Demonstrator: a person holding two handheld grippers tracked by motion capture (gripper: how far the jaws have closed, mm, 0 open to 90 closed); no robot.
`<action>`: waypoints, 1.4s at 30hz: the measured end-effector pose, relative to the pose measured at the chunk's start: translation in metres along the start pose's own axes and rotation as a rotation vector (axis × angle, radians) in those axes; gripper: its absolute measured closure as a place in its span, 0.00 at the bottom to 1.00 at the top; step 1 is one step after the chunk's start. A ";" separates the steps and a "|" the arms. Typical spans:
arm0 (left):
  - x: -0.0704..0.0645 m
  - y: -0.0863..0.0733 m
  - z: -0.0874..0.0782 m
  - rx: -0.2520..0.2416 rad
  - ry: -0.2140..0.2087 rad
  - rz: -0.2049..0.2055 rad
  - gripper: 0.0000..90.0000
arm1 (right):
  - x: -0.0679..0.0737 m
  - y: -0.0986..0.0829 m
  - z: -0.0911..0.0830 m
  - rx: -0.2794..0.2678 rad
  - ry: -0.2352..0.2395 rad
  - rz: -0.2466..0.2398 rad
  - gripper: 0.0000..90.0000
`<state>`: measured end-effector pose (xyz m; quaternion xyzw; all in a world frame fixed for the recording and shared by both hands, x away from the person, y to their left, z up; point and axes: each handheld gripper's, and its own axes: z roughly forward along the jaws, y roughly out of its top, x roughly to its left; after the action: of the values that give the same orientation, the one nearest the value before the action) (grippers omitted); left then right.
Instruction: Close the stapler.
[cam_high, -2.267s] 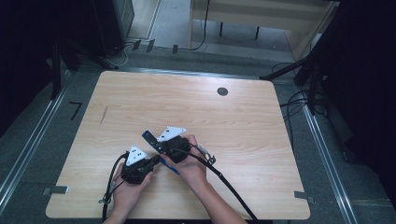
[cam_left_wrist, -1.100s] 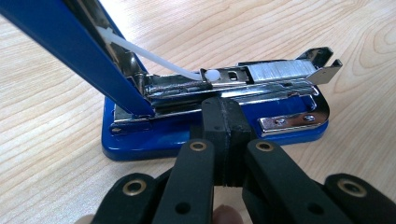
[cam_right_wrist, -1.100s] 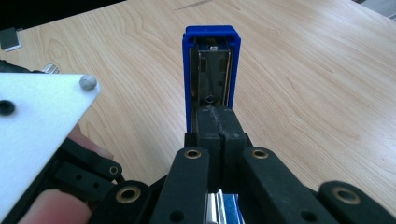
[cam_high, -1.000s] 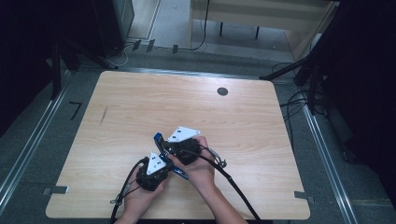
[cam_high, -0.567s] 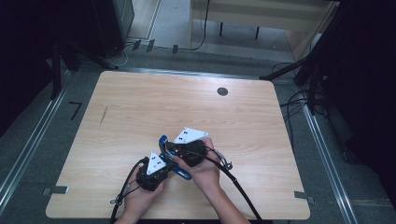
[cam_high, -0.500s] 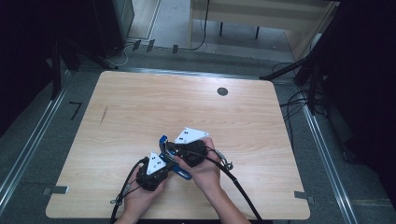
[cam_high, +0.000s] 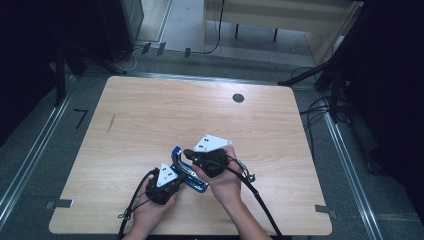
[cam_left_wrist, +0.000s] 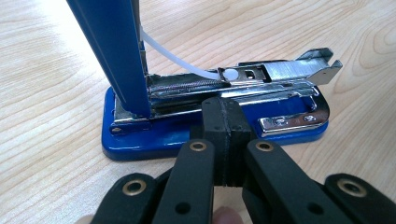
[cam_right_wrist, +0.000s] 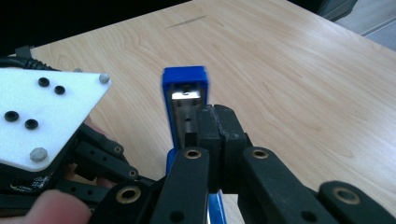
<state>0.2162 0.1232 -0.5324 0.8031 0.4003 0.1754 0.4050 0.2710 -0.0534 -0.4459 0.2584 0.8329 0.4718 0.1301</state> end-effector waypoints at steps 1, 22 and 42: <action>0.000 0.000 0.000 -0.001 0.001 -0.001 1.00 | 0.000 0.000 0.000 0.000 0.000 0.000 1.00; 0.000 0.000 0.000 0.002 0.004 0.006 1.00 | -0.009 0.029 -0.007 -0.029 -0.028 0.005 1.00; 0.000 0.000 0.000 0.001 0.000 0.003 1.00 | 0.010 0.042 0.009 -0.005 0.008 -0.034 1.00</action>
<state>0.2164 0.1232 -0.5324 0.8039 0.3991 0.1762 0.4043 0.2800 -0.0239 -0.4149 0.2418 0.8365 0.4728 0.1353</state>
